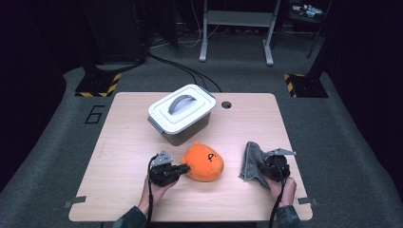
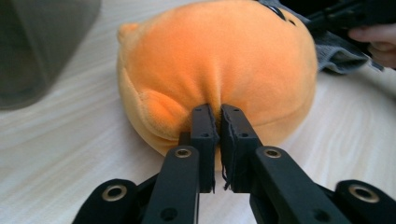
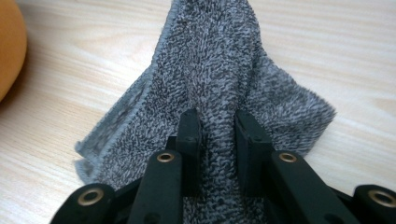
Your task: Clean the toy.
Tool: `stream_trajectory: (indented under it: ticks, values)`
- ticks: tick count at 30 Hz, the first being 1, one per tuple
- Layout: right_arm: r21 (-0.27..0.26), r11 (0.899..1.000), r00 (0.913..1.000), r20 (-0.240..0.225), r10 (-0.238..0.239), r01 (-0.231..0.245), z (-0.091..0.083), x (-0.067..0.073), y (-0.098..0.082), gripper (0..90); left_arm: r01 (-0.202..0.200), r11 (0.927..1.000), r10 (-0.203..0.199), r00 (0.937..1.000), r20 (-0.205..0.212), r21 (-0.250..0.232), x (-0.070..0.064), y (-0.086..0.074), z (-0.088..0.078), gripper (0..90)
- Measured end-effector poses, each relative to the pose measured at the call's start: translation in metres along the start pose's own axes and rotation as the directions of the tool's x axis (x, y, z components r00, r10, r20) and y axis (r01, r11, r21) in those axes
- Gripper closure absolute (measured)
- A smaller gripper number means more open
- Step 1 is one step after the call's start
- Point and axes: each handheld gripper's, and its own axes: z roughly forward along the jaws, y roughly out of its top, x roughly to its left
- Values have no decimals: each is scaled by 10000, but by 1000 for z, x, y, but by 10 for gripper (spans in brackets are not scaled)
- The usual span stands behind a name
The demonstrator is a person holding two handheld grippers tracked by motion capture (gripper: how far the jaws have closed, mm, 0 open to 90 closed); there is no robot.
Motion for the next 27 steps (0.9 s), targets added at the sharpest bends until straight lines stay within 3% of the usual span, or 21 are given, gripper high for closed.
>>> stream_trajectory:
  ticks: [2, 7, 11, 14, 17, 19, 20, 21, 27]
  values:
    - [16, 10000, 10000, -27, -39, 40, 2, 0, -1, 725, -95, 9999, 95, 10000, 23, 53, 2, 1, -4, 715]
    - [74, 10000, 10000, -45, 25, -25, 1, 1, -2, 715, -331, 9993, 324, 9984, -465, -154, 6, 9, -21, 570]
    - [63, 9999, 9999, 1, -108, 108, 0, 1, -2, 682, -542, 9983, 557, 9946, -874, 205, 17, 14, -22, 531]
    - [107, 9999, 10000, 35, -30, 30, 0, 1, -1, 593, -490, 9962, 537, 9964, -653, 714, 30, 13, -11, 496]
    - [238, 9997, 9997, 233, 26, -31, 1, 1, -1, 446, -437, 9932, 447, 9990, -70, 1076, 32, 10, -1, 507]
    - [313, 9992, 9993, 282, 244, -253, 2, 2, -1, 402, -521, 9917, 508, 9986, 141, 1172, 29, 7, 4, 539]
    - [319, 9994, 9994, 328, 130, -140, 3, 1, -1, 396, -550, 9921, 531, 9984, 204, 1124, 28, 7, 4, 574]
    - [367, 9992, 9992, 361, 148, -162, 4, 2, -1, 396, -411, 9939, 386, 9989, 257, 1024, 26, 6, 5, 596]
    - [445, 9990, 9993, 377, 49, -66, 10, 3, -2, 535, -562, 9955, 556, 9984, 101, 757, 18, 3, 7, 776]
